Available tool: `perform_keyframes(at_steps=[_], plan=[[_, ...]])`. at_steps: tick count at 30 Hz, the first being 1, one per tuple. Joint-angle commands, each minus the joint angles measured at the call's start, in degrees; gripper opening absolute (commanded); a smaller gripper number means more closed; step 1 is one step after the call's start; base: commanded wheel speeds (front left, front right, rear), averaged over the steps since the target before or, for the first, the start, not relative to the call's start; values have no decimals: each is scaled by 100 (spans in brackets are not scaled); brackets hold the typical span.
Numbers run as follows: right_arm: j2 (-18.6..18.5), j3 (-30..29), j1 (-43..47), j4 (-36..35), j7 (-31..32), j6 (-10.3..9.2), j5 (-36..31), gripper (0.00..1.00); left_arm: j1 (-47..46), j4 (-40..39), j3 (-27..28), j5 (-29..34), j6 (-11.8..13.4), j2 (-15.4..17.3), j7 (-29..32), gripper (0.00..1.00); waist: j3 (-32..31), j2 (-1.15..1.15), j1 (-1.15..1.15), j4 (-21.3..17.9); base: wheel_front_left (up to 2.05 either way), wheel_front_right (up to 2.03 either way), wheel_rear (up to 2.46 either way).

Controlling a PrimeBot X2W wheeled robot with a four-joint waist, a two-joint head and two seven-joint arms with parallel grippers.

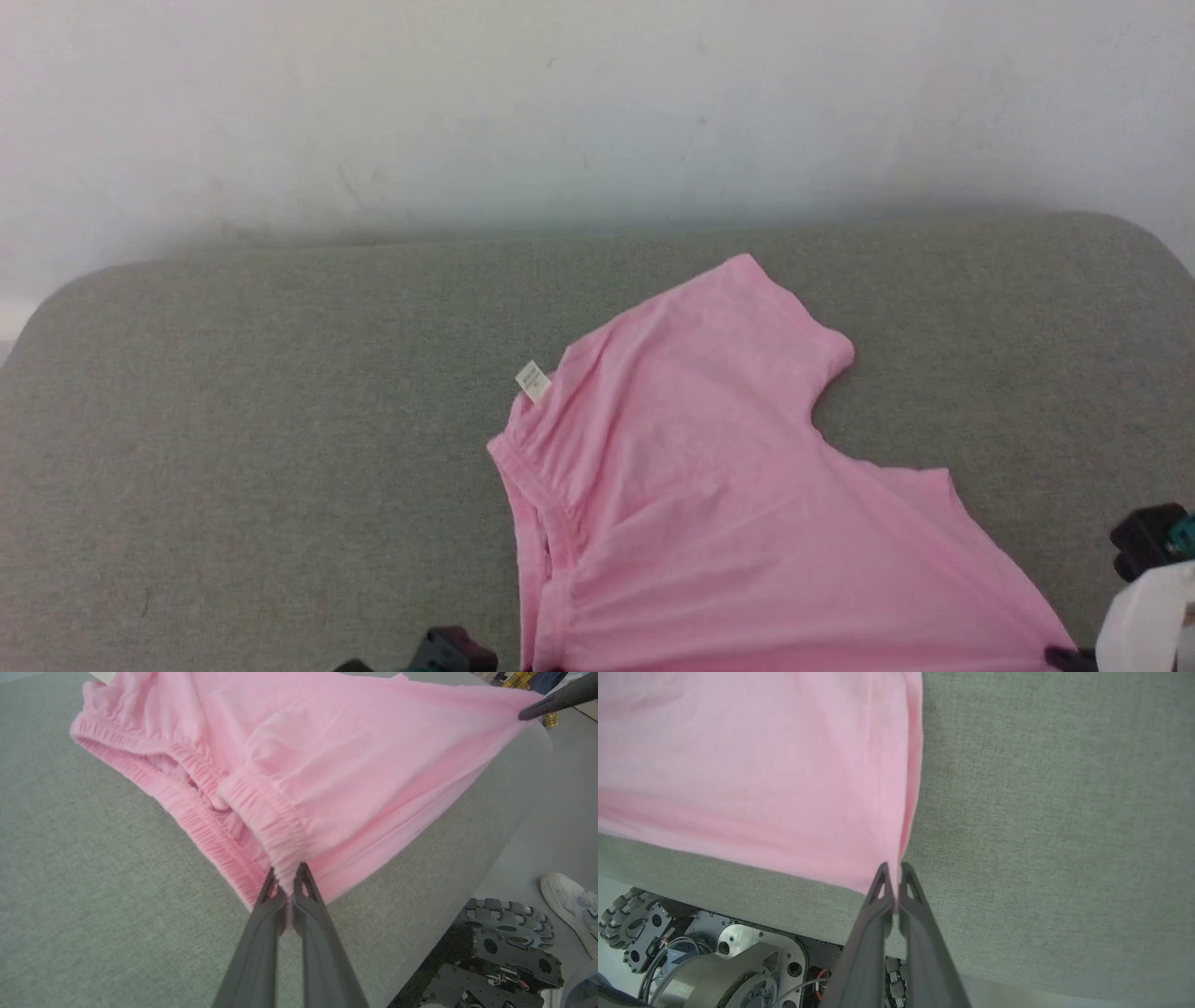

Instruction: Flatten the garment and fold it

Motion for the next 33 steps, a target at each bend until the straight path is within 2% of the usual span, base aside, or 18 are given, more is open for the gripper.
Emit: perform_keyframes(at_steps=[1,9,15,20,26,33], plan=[[-2,-214,325,-266,137,-6,-28,0,229,-123,-94,-66,83,51,58,0,-180,0,2,106,0,0,0],[245,-720,599,-1168,99,-6,-171,0,296,-274,-193,-43,142,-27,55,0,-68,0,2,264,0,0,0],[385,-1000,233,-1369,173,-6,-124,0,-3,-446,-46,28,162,19,16,0,165,0,2,435,0,0,0],[574,-1216,-517,-1427,359,-6,-1,0,-370,-712,107,68,168,5,25,0,546,0,2,644,0,0,0],[796,-1294,-1793,-1164,677,-6,-255,0,-948,-908,283,123,126,-139,10,0,1108,0,2,940,0,0,0],[957,-1062,-3341,-165,938,-6,-869,0,-1746,-584,392,151,-71,-491,-69,0,1767,0,2,1263,0,0,0]])
